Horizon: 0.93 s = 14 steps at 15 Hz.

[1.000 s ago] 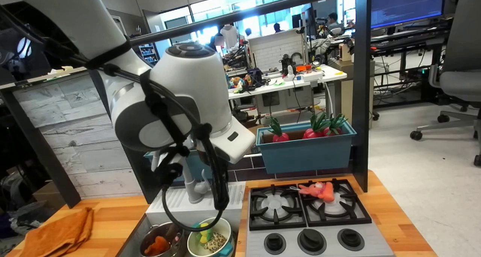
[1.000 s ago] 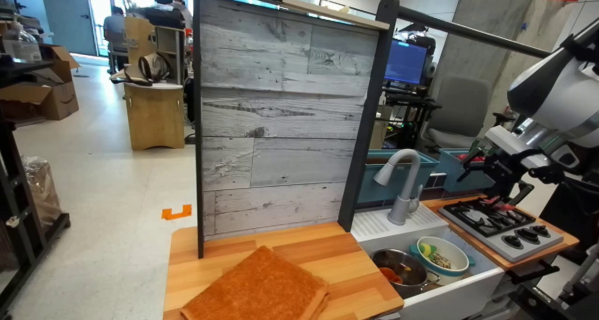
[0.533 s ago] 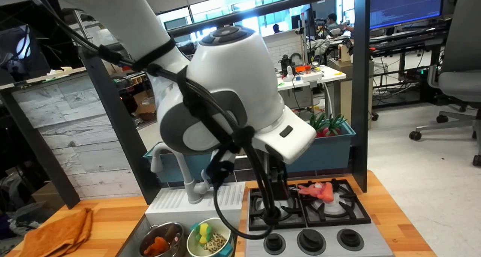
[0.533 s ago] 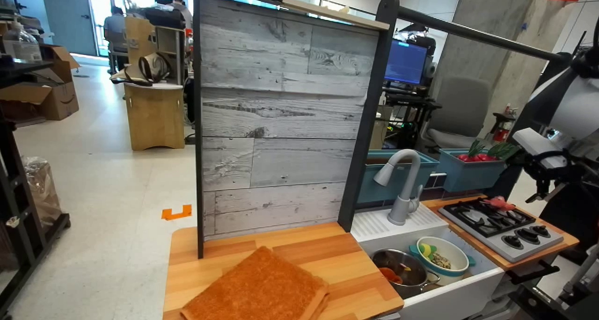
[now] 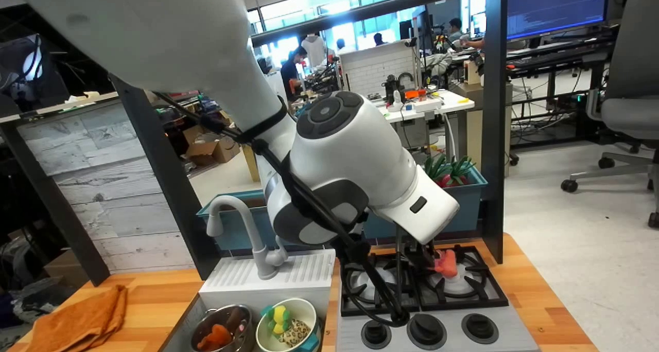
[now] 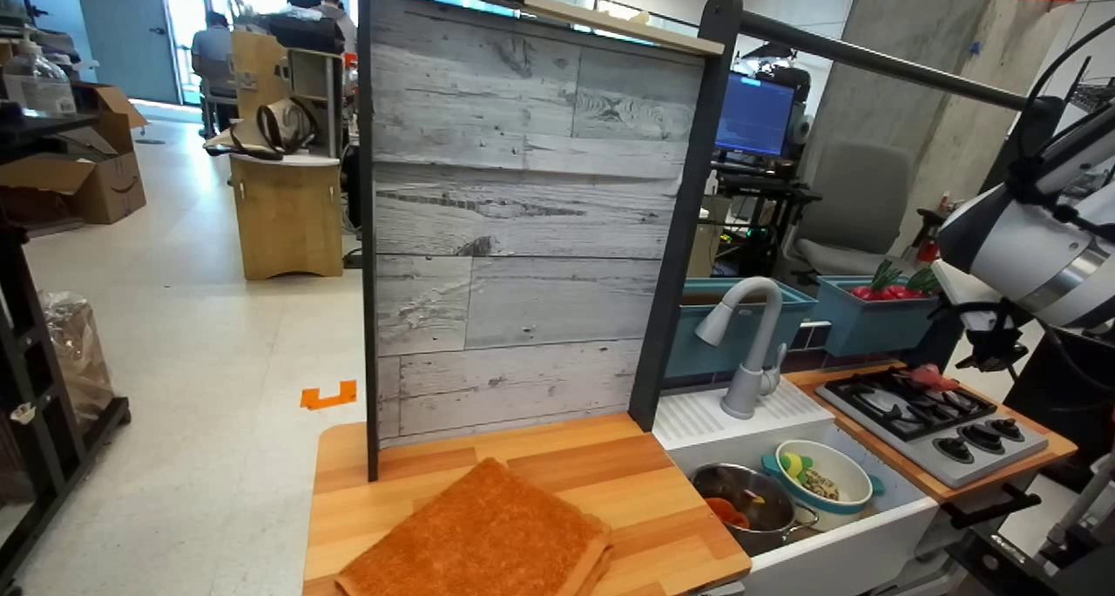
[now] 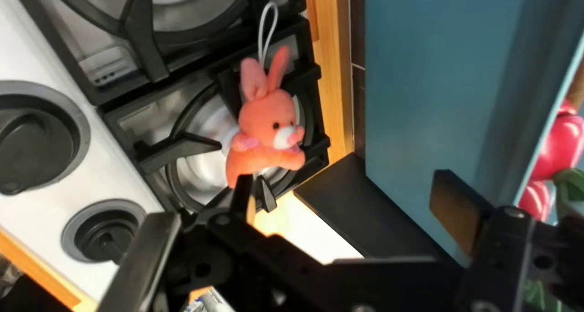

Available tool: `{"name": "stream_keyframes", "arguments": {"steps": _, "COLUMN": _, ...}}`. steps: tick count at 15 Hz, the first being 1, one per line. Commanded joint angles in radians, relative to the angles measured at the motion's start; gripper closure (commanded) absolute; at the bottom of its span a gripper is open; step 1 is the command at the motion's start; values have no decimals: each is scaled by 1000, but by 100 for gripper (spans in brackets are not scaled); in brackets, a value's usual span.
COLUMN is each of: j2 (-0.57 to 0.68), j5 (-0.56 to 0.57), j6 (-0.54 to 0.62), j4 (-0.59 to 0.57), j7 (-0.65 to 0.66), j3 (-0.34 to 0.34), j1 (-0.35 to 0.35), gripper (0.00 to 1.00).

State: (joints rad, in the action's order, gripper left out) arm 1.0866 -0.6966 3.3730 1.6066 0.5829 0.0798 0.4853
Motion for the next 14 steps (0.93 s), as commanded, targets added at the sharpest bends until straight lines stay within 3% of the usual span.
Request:
{"name": "stream_keyframes", "arguments": {"steps": 1, "j2": 116, "j5": -48, "j6": 4, "j4": -142, "j7": 39, "j3": -35, "j1": -43, "gripper": 21}}
{"name": "stream_keyframes", "arguments": {"steps": 5, "j2": 183, "j5": -101, "j6": -32, "j4": -204, "j7": 76, "j3": -104, "j1": -94, "gripper": 35}}
{"name": "stream_keyframes", "arguments": {"steps": 7, "j2": 207, "j5": -127, "j6": -52, "j4": -228, "j7": 90, "j3": -134, "j1": -116, "gripper": 30}}
{"name": "stream_keyframes", "arguments": {"steps": 14, "j2": 232, "j5": -106, "j6": -107, "j4": -264, "j7": 206, "j3": -218, "j1": -179, "gripper": 39}}
